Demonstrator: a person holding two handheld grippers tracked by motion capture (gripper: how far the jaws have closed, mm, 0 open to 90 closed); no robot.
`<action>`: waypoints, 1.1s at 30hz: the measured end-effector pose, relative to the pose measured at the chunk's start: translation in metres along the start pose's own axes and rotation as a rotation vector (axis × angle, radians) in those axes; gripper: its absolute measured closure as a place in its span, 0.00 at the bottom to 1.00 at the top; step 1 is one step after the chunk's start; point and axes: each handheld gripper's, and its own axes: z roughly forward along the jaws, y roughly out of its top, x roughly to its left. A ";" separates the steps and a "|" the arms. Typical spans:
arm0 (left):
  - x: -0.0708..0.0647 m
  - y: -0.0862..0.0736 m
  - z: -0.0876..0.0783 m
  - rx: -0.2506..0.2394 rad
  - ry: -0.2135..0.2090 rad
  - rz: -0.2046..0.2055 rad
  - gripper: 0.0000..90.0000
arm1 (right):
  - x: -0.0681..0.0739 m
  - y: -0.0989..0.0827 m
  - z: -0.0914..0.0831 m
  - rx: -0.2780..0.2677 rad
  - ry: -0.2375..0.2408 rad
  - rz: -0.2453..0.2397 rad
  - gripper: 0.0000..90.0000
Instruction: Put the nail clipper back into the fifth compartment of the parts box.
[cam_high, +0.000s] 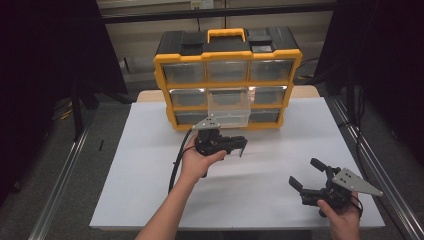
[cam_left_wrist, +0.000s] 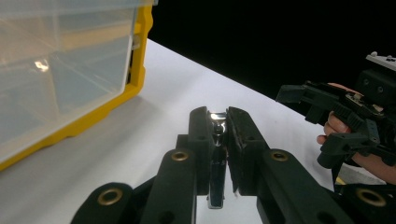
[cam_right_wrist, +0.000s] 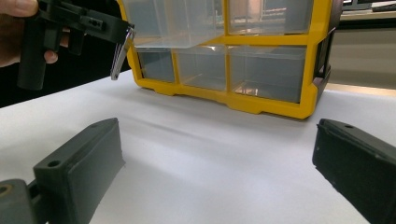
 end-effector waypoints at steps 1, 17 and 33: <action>-0.001 0.001 0.000 -0.011 0.001 -0.012 0.90 | 0.000 0.000 0.000 0.000 0.000 0.000 0.01; -0.002 0.019 -0.014 -0.056 -0.003 0.003 0.90 | 0.000 0.000 0.000 -0.001 -0.001 0.000 0.01; -0.002 0.041 -0.026 -0.092 0.006 0.000 0.90 | 0.000 0.000 0.000 0.000 0.001 -0.002 0.01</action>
